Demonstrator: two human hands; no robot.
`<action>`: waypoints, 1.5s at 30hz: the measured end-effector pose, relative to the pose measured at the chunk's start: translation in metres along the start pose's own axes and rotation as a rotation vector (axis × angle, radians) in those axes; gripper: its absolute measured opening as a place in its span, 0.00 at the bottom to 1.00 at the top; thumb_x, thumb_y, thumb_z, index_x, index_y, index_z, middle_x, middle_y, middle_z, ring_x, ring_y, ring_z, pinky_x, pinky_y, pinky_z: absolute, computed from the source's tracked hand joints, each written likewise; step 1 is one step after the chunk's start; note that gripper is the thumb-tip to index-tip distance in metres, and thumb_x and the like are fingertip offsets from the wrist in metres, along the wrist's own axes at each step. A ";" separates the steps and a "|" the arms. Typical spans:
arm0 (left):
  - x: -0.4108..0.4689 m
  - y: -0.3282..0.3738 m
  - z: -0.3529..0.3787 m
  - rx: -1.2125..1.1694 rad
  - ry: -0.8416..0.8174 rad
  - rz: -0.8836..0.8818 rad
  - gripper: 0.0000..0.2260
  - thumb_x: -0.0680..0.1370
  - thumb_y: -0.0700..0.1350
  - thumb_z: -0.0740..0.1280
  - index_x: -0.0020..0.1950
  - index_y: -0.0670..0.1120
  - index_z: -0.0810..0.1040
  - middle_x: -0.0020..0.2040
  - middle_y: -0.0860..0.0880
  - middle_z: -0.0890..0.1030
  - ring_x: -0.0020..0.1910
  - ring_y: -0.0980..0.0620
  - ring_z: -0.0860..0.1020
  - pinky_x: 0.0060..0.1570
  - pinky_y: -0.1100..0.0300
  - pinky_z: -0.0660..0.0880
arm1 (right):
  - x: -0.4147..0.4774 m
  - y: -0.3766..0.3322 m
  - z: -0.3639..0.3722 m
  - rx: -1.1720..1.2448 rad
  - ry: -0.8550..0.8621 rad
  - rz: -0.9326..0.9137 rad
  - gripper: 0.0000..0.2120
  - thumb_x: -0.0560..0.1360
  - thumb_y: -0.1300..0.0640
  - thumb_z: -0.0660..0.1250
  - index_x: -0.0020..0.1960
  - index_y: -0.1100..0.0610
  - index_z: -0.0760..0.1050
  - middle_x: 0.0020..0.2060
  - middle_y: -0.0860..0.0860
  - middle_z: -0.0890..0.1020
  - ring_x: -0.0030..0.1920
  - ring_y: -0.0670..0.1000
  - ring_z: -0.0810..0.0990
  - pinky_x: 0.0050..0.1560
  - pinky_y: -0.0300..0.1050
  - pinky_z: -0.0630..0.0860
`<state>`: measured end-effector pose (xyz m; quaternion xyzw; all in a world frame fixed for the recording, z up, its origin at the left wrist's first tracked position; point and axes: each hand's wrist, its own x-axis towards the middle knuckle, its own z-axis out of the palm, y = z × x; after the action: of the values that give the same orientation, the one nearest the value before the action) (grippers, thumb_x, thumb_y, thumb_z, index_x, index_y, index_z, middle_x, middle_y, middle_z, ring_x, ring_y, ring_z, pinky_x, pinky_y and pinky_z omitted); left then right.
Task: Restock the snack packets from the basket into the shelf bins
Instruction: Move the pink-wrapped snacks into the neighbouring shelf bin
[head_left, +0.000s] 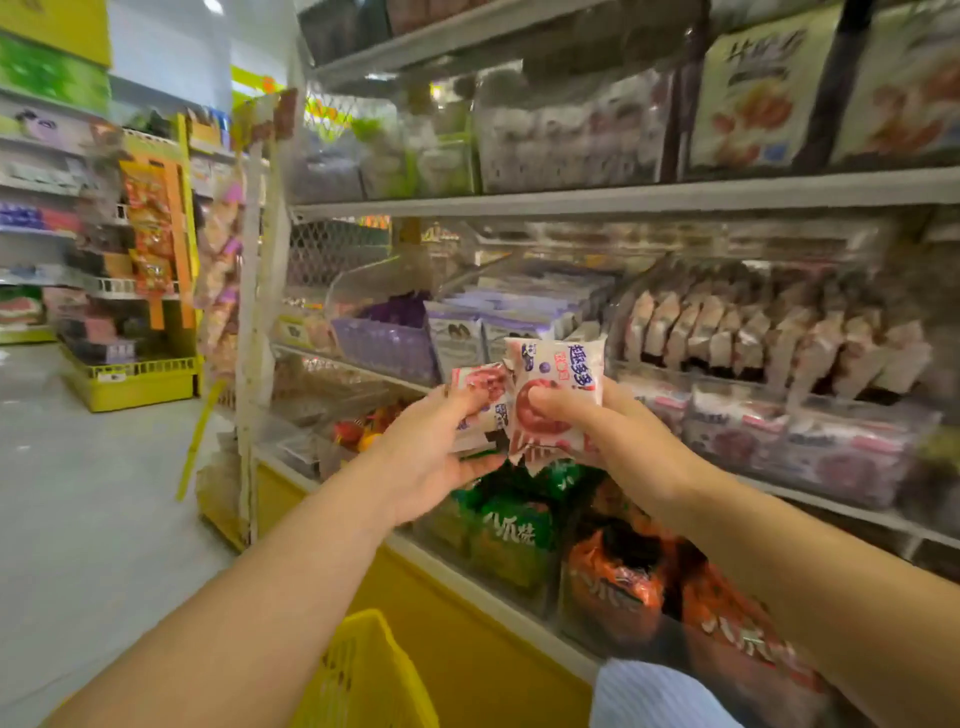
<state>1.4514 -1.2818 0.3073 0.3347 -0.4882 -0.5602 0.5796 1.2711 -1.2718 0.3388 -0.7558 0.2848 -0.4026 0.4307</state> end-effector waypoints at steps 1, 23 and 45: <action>0.007 0.010 0.014 0.016 -0.044 0.027 0.13 0.79 0.47 0.63 0.64 0.47 0.75 0.49 0.47 0.83 0.42 0.52 0.82 0.37 0.58 0.78 | -0.004 -0.013 -0.015 -0.025 0.025 -0.017 0.12 0.72 0.47 0.69 0.55 0.46 0.79 0.49 0.43 0.85 0.50 0.43 0.83 0.44 0.33 0.77; 0.126 0.082 0.148 1.591 -0.544 0.488 0.27 0.78 0.43 0.68 0.75 0.51 0.61 0.71 0.52 0.67 0.68 0.52 0.67 0.62 0.61 0.65 | -0.044 -0.084 -0.191 -1.508 -0.168 -0.061 0.18 0.65 0.31 0.63 0.52 0.36 0.68 0.49 0.38 0.64 0.44 0.41 0.71 0.47 0.39 0.73; 0.128 0.035 0.122 1.836 -0.363 0.507 0.30 0.79 0.49 0.52 0.76 0.62 0.40 0.76 0.56 0.45 0.75 0.52 0.35 0.68 0.38 0.27 | -0.009 -0.057 -0.170 -1.672 -0.227 0.105 0.22 0.64 0.28 0.58 0.52 0.38 0.68 0.46 0.43 0.66 0.48 0.48 0.61 0.50 0.45 0.57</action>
<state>1.3347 -1.3817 0.4011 0.4502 -0.8751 0.1374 0.1122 1.1260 -1.3096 0.4379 -0.8474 0.4787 0.0395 -0.2262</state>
